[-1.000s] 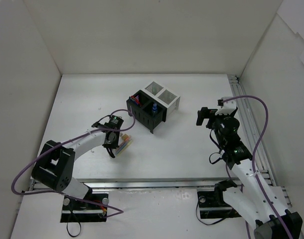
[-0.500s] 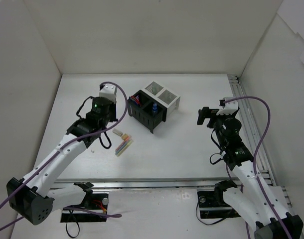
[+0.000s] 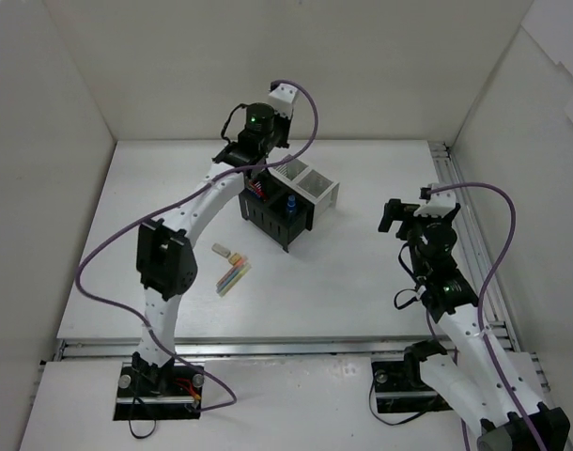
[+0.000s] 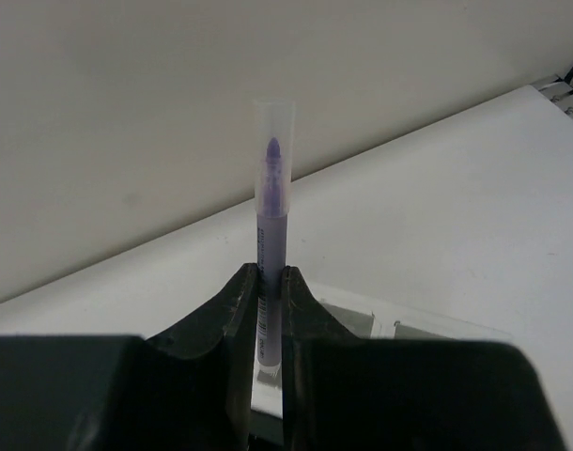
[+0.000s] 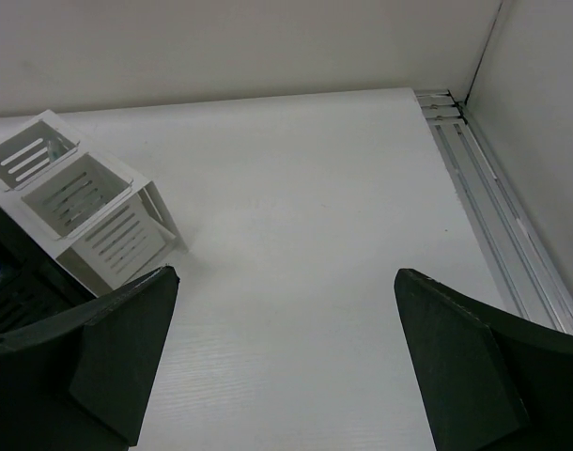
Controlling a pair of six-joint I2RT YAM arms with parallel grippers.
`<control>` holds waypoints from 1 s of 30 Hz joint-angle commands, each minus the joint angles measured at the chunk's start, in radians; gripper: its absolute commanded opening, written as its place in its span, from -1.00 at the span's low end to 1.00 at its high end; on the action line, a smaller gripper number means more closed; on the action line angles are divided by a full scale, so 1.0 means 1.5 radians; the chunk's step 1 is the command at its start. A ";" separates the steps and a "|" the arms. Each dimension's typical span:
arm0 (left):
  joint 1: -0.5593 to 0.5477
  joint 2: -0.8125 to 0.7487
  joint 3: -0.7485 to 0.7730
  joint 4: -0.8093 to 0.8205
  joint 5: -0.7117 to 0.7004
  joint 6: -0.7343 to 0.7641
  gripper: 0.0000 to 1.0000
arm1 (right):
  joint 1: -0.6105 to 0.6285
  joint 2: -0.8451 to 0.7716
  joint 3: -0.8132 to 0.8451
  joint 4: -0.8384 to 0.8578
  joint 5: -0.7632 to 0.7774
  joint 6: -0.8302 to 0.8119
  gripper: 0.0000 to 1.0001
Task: Sort the stationery into containers
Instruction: Place the pen in the storage box.
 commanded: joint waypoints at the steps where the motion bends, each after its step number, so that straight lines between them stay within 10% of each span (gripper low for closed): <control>1: 0.006 0.060 0.101 0.053 0.031 0.011 -1.00 | -0.008 0.000 0.007 0.056 0.042 -0.013 0.96; 16: 0.006 0.094 -0.015 0.145 0.049 -0.041 -0.99 | -0.016 0.035 0.018 0.053 0.043 -0.018 0.96; 30: 0.006 -0.071 -0.149 0.133 0.113 -0.062 0.25 | -0.017 -0.003 0.017 0.036 0.001 0.002 0.96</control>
